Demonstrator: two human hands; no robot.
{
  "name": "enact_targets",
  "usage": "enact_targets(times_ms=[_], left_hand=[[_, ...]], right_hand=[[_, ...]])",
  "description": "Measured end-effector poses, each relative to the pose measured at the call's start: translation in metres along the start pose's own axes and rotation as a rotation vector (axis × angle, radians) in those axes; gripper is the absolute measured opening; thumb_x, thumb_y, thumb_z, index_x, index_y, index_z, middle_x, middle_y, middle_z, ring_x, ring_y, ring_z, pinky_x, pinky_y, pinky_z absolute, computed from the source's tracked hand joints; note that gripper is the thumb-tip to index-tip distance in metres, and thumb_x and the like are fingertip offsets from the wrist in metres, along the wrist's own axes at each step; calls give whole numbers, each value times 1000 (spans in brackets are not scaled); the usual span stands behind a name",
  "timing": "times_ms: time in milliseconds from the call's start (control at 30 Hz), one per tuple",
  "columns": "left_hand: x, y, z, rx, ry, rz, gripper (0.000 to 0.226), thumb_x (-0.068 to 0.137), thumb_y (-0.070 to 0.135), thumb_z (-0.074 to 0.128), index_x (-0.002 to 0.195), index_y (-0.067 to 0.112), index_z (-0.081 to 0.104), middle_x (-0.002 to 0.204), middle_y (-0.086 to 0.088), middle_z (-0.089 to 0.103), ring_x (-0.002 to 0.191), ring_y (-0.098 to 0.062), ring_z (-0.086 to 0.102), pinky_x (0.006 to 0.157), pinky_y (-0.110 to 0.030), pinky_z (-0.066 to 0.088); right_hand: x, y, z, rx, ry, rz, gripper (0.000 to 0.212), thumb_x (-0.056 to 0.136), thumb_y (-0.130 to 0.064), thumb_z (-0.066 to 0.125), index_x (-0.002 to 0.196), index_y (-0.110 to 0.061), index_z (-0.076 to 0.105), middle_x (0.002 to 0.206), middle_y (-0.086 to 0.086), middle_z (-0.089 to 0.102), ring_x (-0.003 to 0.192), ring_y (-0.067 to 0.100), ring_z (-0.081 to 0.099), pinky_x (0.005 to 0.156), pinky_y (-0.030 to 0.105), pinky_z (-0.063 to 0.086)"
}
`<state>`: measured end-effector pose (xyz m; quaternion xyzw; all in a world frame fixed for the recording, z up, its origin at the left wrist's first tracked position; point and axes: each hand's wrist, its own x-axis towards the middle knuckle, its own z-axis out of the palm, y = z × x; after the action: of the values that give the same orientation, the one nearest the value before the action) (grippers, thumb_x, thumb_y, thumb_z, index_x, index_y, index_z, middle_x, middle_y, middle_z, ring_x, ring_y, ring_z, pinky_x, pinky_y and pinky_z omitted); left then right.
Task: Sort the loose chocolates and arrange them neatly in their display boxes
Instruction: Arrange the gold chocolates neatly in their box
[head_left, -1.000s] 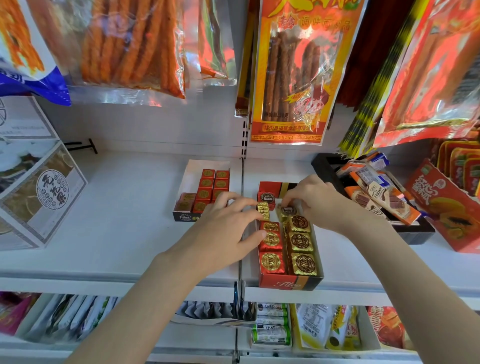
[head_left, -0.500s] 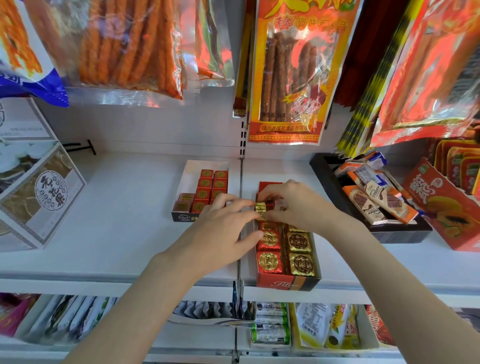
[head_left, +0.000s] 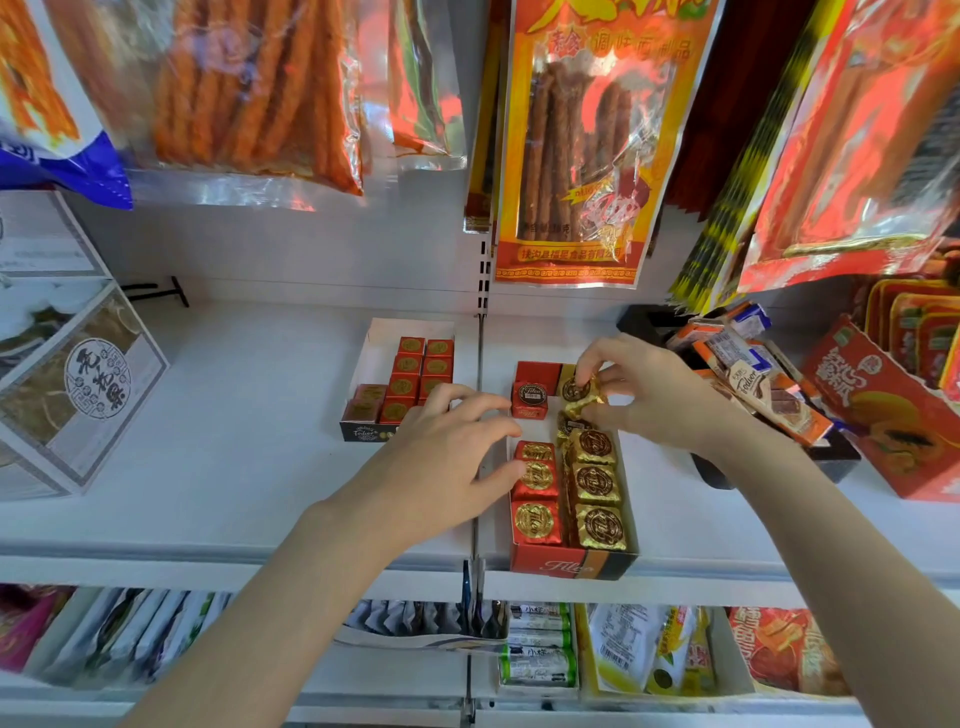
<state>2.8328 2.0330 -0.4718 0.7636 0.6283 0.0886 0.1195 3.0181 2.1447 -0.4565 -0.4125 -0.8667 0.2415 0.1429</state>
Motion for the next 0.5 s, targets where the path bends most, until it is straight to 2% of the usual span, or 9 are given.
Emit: enact_targets(times_ms=[233,400,500], left_hand=[[1,3,-1,17,-16,-5,43,93,45,36,133,30,41,146,14,27,134,-11,12,113,-39,22],[0,1,-1,3,-7,-4,43,92,45,37,133,30,41,146,14,29,133,-10,13,112,-38,22],[0,1,-1,14,-6,-2,44,92,45,37,133,29,41,146,14,29,134,-11,13,112,-38,23]], right_hand=[[-4,-1,6,-162,-8,-66,20,79,-18,67,98,-16,59,105,6,59,93,21,60,84,37,51],[-4,-3,1,-245,-67,-64,15,84,-21,61,97,-13,63,104,5,61,96,18,58,83,30,49],[-4,-2,1,-258,-31,-71,19,91,-12,48,98,-14,65,107,3,62,101,17,55,82,24,43]])
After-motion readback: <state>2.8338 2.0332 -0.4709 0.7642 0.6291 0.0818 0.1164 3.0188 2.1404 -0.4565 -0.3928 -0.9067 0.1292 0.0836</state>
